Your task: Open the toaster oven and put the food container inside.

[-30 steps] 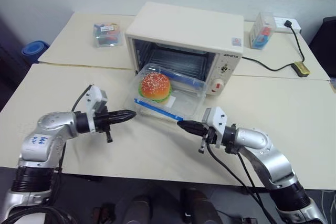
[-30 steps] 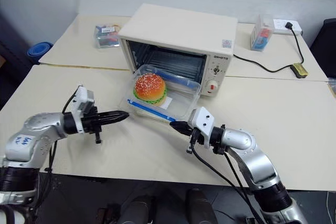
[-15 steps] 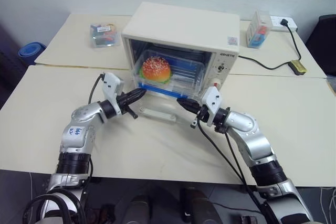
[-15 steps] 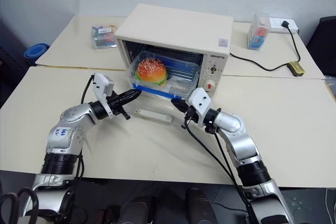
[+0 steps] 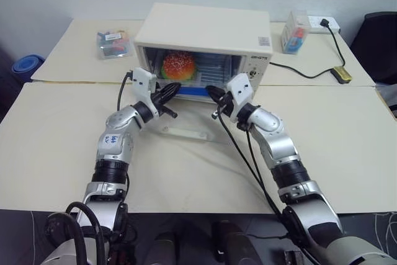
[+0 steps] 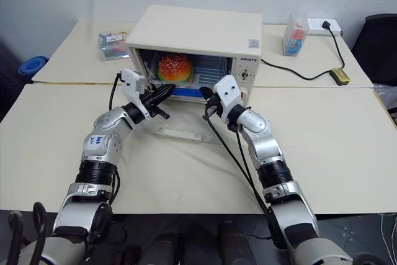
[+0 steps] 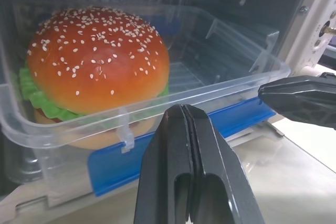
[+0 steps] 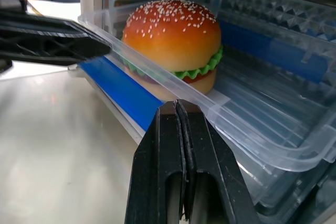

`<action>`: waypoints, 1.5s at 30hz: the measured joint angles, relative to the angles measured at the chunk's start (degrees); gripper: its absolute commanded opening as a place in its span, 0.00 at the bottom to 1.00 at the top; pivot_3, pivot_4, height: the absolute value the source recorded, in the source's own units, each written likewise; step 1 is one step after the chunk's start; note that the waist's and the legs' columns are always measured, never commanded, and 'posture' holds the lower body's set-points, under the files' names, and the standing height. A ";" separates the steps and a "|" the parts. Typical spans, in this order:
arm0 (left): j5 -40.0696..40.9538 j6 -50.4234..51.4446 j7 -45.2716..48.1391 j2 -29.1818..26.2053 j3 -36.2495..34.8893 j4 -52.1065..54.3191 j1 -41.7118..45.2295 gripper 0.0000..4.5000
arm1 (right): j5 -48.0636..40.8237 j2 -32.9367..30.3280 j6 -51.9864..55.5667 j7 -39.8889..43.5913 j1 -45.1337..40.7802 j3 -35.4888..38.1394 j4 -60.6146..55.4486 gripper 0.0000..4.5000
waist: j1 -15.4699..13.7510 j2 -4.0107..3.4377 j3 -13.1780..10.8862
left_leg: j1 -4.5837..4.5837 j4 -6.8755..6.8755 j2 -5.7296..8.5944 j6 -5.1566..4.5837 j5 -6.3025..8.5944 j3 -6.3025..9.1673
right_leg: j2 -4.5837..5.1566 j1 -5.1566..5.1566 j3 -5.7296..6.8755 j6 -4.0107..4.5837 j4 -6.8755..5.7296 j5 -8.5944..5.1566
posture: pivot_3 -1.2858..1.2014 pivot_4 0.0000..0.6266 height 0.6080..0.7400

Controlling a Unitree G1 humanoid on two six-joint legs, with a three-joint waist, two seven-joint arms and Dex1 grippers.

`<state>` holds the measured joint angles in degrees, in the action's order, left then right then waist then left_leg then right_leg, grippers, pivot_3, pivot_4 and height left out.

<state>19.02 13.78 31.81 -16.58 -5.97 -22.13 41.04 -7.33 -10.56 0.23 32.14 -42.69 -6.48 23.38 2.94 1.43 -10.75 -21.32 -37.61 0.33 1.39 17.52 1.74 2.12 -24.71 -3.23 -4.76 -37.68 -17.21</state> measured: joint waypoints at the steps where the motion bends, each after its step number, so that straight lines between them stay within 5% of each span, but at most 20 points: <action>1: 0.12 0.76 0.50 -0.55 0.00 0.85 -0.53 0.00 | -0.40 0.01 0.76 0.92 0.27 -0.06 -0.92 0.01 | 0.09 0.00 0.00 | -0.01 0.03 0.00 0.00 0.00 0.00 | 0.00 -0.02 -0.01 0.00 0.00 0.00 | 0.52 0.24 1.00; 4: 2.80 5.83 4.45 -5.28 -0.13 8.93 -6.10 0.12 | -2.48 -1.45 4.41 4.98 4.11 -0.53 -9.01 0.00 | 0.44 0.00 0.00 | -0.05 0.25 -0.05 0.02 0.01 -0.01 | 0.00 -0.12 -0.12 0.00 0.07 0.00 | 0.52 0.24 1.00; 11: 9.69 8.40 18.12 -20.59 -7.98 25.21 -20.99 0.57 | -7.88 -13.56 11.61 13.85 15.90 1.56 -24.87 0.00 | -0.22 0.00 0.00 | -0.31 0.16 0.02 -0.01 0.04 0.02 | 0.19 -0.32 -0.11 0.01 0.41 -0.01 | 0.52 0.24 1.00; 18: 15.23 4.81 35.57 -29.66 -13.67 28.06 -32.35 1.00 | -4.39 -22.83 2.45 23.64 18.85 2.06 -12.57 0.00 | -0.84 -0.02 -0.01 | 0.21 0.36 0.01 -0.12 0.09 0.01 | 0.16 0.28 -0.03 0.06 0.72 -0.01 | 0.52 0.24 1.00; 25: 15.74 4.42 37.51 -30.23 -14.29 25.90 -31.55 1.00 | -3.24 -18.25 -8.00 29.35 15.37 0.23 0.51 0.00 | -0.44 -0.04 -0.02 | 0.18 0.35 -0.03 -0.13 0.09 0.00 | 0.14 0.21 -0.05 0.05 0.63 0.00 | 0.52 0.24 1.00; 33: 22.97 10.15 28.73 -24.74 -18.16 28.85 -30.49 1.00 | -13.78 -11.06 -6.13 32.02 16.67 2.74 -6.79 0.00 | -0.27 -0.04 -0.02 | 0.08 0.32 -0.03 -0.11 0.11 0.06 | 0.19 0.18 -0.03 0.04 0.67 0.01 | 0.52 0.24 1.00; 39: 27.39 13.67 21.49 -22.62 -22.12 30.17 -30.02 1.00 | -22.67 -6.08 1.23 24.56 12.85 9.16 -12.52 0.00 | -0.05 -0.04 -0.03 | 0.10 0.31 -0.03 -0.09 0.11 0.10 | 0.18 0.16 -0.02 0.04 0.60 0.01 | 0.52 0.24 1.00; 45: 27.20 13.47 19.69 -22.34 -21.44 29.88 -28.08 1.00 | -21.28 -3.52 1.56 19.00 2.67 10.19 -7.21 0.00 | -0.01 -0.05 -0.02 | 0.09 0.38 -0.02 -0.08 0.10 0.11 | 0.19 0.15 0.01 0.04 0.70 0.01 | 0.52 0.24 1.00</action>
<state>46.22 27.24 51.49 -38.93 -27.41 7.75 12.96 -28.61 -14.08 1.79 51.14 -40.02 3.71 16.17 2.93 1.39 -10.78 -21.23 -37.23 0.32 1.31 17.62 1.85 2.30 -24.55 -3.22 -4.72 -36.98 -17.20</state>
